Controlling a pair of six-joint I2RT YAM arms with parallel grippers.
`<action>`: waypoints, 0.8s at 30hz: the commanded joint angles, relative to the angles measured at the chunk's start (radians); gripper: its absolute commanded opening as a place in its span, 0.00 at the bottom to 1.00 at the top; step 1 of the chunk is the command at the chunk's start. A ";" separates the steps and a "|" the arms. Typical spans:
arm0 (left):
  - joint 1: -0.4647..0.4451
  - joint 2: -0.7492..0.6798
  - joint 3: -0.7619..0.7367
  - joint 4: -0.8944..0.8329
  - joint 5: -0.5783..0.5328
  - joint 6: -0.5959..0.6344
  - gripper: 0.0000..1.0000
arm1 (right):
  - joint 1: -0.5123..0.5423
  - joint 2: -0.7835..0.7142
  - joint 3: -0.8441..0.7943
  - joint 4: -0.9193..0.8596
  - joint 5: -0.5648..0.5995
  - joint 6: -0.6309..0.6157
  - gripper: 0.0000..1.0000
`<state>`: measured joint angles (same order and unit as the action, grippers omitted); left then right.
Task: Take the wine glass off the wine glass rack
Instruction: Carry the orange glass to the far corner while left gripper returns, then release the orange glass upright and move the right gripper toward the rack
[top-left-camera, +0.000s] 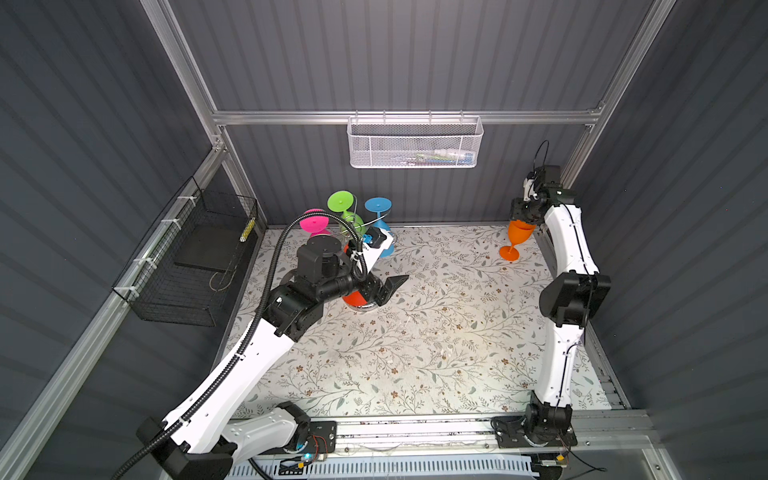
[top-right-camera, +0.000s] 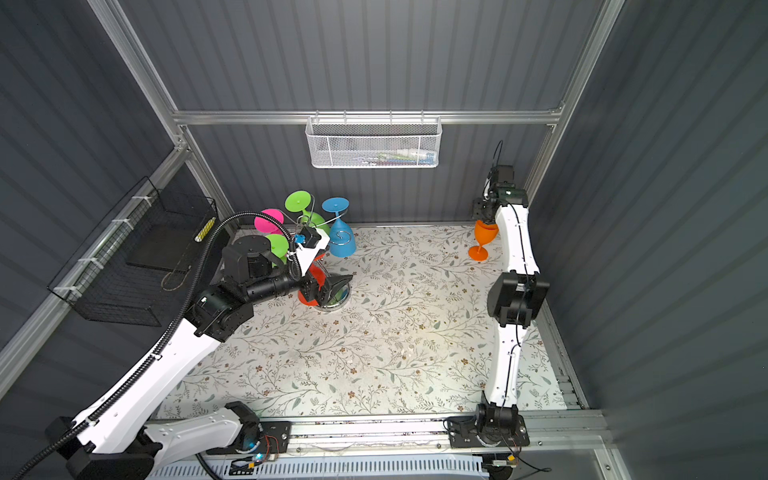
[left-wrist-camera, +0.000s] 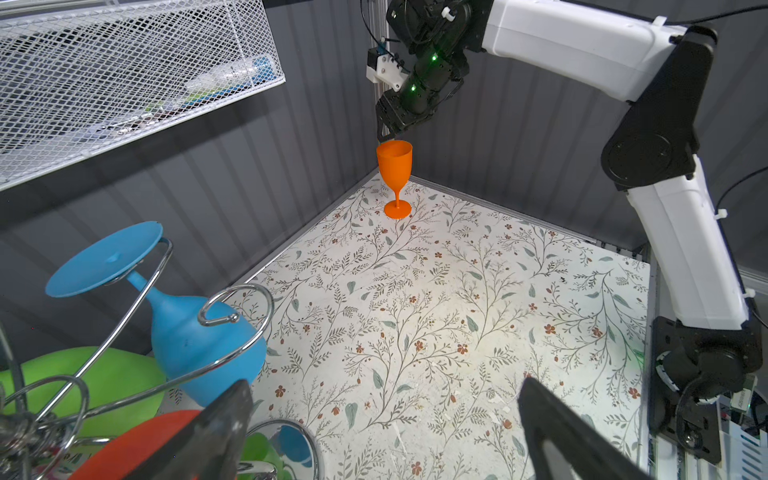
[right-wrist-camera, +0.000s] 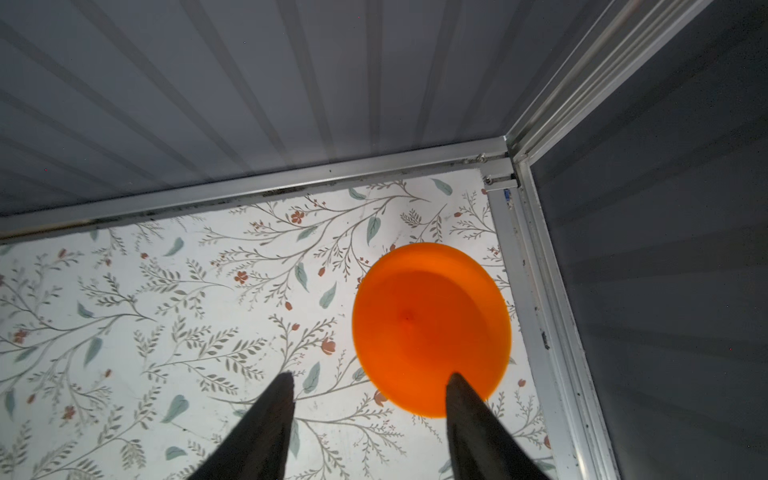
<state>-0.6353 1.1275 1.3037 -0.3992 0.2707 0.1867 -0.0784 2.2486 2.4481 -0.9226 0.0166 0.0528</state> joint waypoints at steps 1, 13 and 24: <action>-0.003 -0.026 0.047 -0.014 0.024 -0.025 1.00 | 0.031 -0.140 -0.086 0.083 0.030 0.051 0.62; -0.004 -0.071 0.135 -0.034 -0.043 -0.138 1.00 | 0.196 -0.581 -0.622 0.409 0.050 0.254 0.70; -0.004 -0.094 0.188 -0.217 -0.402 -0.155 1.00 | 0.379 -0.871 -0.992 0.735 -0.088 0.589 0.68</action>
<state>-0.6353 1.0374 1.4666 -0.5426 0.0067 0.0322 0.2668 1.4231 1.5097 -0.3313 -0.0185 0.5011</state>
